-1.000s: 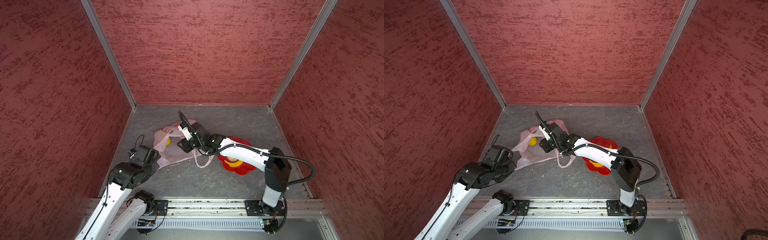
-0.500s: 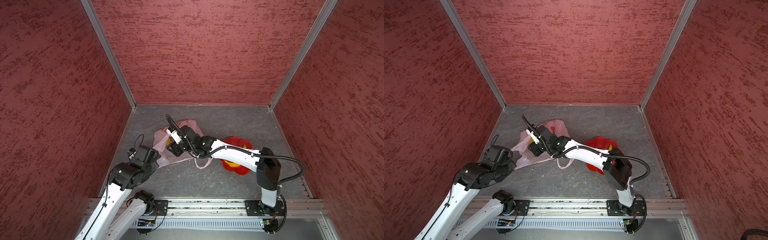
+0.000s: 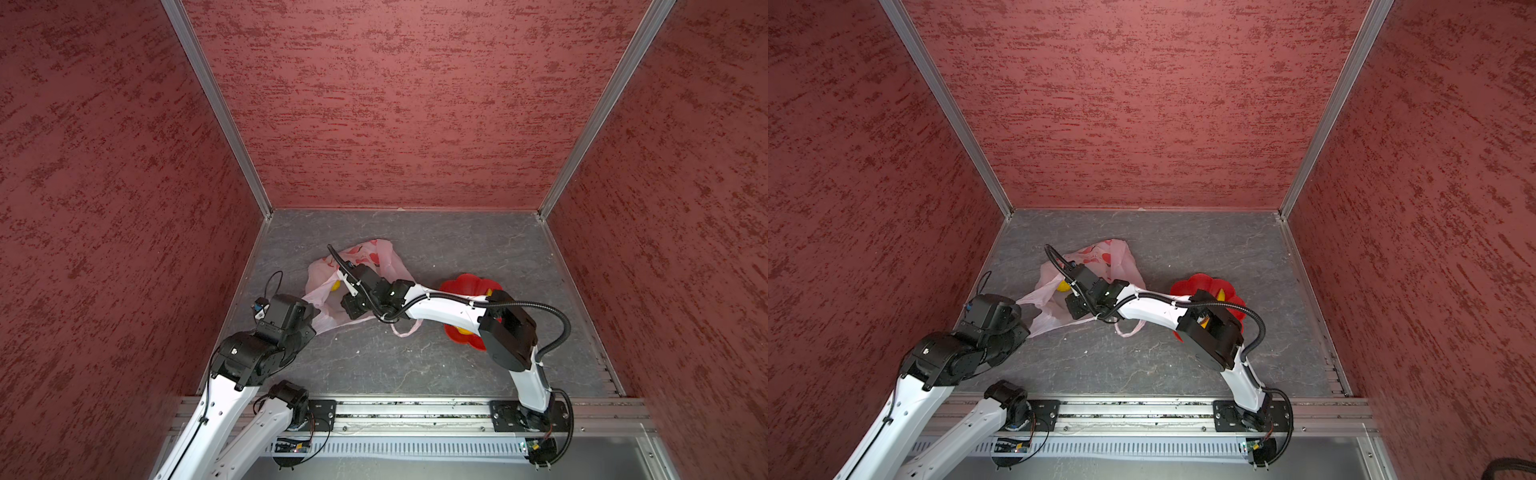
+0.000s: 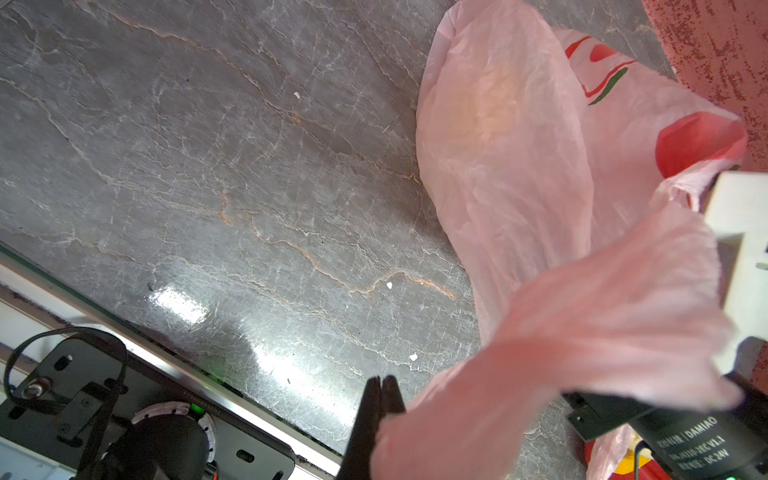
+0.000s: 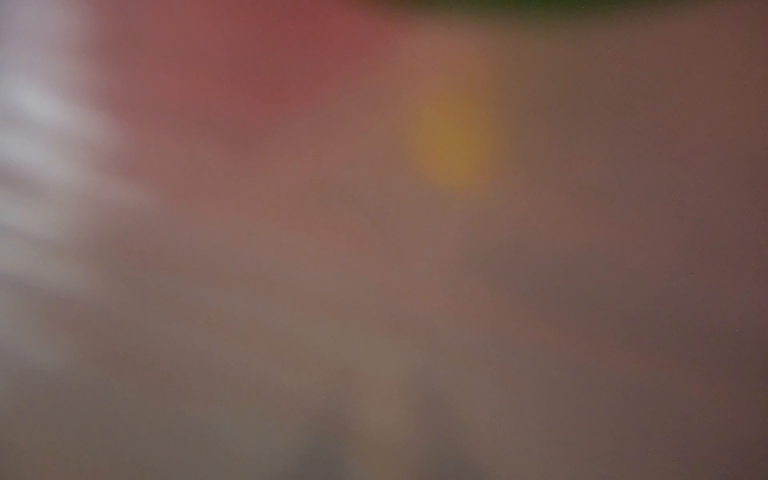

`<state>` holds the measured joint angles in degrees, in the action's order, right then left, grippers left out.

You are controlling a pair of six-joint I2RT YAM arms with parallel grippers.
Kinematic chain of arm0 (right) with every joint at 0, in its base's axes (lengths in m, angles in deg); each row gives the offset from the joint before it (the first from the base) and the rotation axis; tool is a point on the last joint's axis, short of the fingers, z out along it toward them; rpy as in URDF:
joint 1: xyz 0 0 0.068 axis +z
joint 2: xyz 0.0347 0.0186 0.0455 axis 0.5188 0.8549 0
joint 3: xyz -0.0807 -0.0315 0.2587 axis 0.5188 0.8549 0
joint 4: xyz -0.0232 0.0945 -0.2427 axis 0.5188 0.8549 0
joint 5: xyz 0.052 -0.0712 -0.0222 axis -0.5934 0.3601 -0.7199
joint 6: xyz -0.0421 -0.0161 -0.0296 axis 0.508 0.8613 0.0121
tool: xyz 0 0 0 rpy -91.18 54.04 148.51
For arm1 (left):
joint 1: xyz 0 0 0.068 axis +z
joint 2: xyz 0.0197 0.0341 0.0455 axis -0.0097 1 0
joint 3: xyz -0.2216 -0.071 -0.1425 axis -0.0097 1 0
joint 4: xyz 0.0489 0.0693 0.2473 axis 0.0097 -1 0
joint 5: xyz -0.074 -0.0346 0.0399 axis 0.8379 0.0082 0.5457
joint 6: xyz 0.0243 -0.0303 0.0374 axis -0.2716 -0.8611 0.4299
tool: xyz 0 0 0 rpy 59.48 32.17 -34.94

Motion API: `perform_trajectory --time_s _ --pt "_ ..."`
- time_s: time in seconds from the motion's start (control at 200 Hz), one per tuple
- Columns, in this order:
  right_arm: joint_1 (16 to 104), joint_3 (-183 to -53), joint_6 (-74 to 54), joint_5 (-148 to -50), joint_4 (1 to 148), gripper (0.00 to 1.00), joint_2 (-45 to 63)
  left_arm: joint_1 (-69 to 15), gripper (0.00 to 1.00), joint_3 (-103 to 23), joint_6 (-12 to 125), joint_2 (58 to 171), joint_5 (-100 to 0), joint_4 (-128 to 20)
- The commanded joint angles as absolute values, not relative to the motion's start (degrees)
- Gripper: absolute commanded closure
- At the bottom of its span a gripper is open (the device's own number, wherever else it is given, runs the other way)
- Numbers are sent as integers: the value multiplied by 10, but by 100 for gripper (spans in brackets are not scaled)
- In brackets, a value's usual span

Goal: Take the fake fruits out of the plastic bag
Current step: 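Move the right gripper back over the bag and lower it inside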

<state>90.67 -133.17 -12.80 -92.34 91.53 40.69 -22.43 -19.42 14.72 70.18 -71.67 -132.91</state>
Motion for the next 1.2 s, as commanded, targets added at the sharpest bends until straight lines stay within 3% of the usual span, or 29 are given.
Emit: perform_trajectory --time_s 0.0,0.621,1.192 --pt "908 -1309 -98 -910 881 74 385 -225 100 -196 156 709 -726 -1306" --pt "920 -1204 -81 -934 855 75 319 -225 100 -203 162 746 -724 -1273" --pt "917 -1340 -92 -932 903 72 441 -225 100 -176 139 665 -721 -1315"
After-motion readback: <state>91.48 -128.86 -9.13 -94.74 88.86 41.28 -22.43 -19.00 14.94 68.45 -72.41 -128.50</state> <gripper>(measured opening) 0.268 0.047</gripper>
